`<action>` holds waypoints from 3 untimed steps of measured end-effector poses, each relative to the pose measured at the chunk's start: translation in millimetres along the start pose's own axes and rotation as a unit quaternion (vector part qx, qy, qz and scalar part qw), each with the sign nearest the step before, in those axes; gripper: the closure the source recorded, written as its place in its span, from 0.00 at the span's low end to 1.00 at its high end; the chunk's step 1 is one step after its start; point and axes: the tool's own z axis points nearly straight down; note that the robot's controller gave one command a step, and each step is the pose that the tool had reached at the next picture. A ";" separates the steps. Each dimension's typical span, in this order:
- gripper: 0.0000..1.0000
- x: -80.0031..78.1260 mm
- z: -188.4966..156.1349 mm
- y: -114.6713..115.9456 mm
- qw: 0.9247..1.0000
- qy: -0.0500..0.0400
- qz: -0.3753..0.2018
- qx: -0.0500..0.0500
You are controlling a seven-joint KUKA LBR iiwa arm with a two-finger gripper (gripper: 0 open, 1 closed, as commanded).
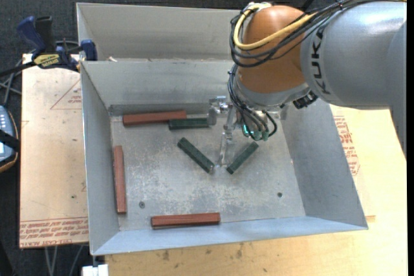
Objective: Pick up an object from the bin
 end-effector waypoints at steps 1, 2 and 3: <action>0.00 -1.7 -4.6 -0.2 1.000 -0.004 0.001 0.000; 0.00 1.2 35.3 -1.9 1.000 -0.008 0.001 -0.001; 0.00 13.8 82.5 7.7 1.000 -0.004 0.010 0.000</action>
Offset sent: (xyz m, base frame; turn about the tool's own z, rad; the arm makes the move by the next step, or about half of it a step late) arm -0.0124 -0.0065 -0.1061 0.0025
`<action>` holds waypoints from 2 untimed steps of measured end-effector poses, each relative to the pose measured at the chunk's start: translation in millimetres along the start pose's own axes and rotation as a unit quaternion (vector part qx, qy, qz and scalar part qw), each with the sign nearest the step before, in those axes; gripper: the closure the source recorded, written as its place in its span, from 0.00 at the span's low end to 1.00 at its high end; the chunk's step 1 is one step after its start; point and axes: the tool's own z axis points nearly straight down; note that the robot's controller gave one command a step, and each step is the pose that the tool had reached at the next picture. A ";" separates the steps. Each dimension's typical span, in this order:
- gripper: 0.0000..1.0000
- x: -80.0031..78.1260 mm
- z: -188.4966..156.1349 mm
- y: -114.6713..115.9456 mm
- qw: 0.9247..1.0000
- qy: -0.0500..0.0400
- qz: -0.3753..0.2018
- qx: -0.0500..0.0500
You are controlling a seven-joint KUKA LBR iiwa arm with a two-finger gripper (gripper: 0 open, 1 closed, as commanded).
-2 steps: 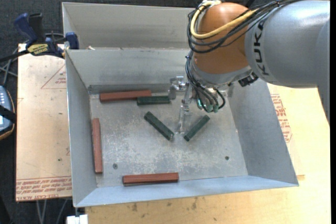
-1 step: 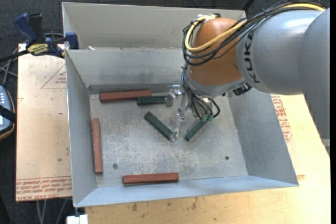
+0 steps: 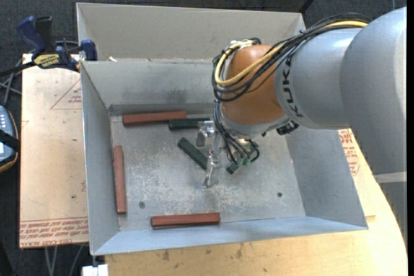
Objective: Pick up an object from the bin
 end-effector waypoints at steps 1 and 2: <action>1.00 7.0 23.9 -18.4 0.997 0.000 0.083 0.000; 1.00 7.0 23.9 -18.4 0.997 0.000 0.083 0.000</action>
Offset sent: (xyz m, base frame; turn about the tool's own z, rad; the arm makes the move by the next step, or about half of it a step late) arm 0.0000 0.0000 0.0000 0.0000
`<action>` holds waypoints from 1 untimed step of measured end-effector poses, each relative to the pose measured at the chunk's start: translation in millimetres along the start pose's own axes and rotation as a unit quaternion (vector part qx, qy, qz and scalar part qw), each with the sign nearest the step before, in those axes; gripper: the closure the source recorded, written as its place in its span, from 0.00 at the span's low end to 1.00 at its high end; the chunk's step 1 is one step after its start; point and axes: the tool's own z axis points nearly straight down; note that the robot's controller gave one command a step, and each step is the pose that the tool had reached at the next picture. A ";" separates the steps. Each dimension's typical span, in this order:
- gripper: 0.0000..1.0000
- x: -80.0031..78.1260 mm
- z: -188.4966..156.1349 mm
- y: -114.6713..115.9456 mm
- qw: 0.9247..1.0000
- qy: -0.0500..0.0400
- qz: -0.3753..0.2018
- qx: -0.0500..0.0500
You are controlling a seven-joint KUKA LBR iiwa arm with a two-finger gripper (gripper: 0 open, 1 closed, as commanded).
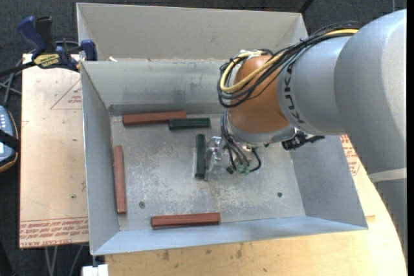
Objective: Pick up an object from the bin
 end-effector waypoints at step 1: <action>1.00 -19.0 -201.6 7.5 0.999 0.000 -0.040 0.000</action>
Offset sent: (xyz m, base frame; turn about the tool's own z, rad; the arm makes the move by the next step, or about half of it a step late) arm 0.0000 0.0000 0.0000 0.0000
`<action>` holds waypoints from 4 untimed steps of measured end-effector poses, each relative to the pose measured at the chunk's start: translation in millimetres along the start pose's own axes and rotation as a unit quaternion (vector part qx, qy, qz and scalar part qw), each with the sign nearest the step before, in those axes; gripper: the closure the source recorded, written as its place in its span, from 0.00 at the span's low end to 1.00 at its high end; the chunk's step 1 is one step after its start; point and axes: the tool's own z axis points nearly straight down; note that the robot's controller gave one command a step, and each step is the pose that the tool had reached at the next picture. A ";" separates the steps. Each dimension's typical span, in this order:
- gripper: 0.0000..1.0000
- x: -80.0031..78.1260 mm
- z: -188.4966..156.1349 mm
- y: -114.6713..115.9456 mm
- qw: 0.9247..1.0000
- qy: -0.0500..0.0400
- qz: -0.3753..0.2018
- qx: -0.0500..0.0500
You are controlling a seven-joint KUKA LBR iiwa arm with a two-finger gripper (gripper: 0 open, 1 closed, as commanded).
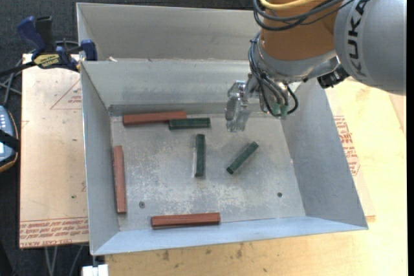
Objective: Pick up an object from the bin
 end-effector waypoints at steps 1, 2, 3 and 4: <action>0.00 -4.7 -46.6 1.6 1.000 -0.001 -0.009 0.000; 1.00 -4.7 -46.6 1.7 1.000 -0.001 -0.010 0.000; 0.00 -4.7 -46.6 1.7 1.000 -0.001 -0.010 0.000; 0.00 -4.7 -46.6 1.7 1.000 -0.001 -0.010 0.000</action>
Offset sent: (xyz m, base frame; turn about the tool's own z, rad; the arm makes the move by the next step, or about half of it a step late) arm 0.0000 0.0000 0.0000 0.0000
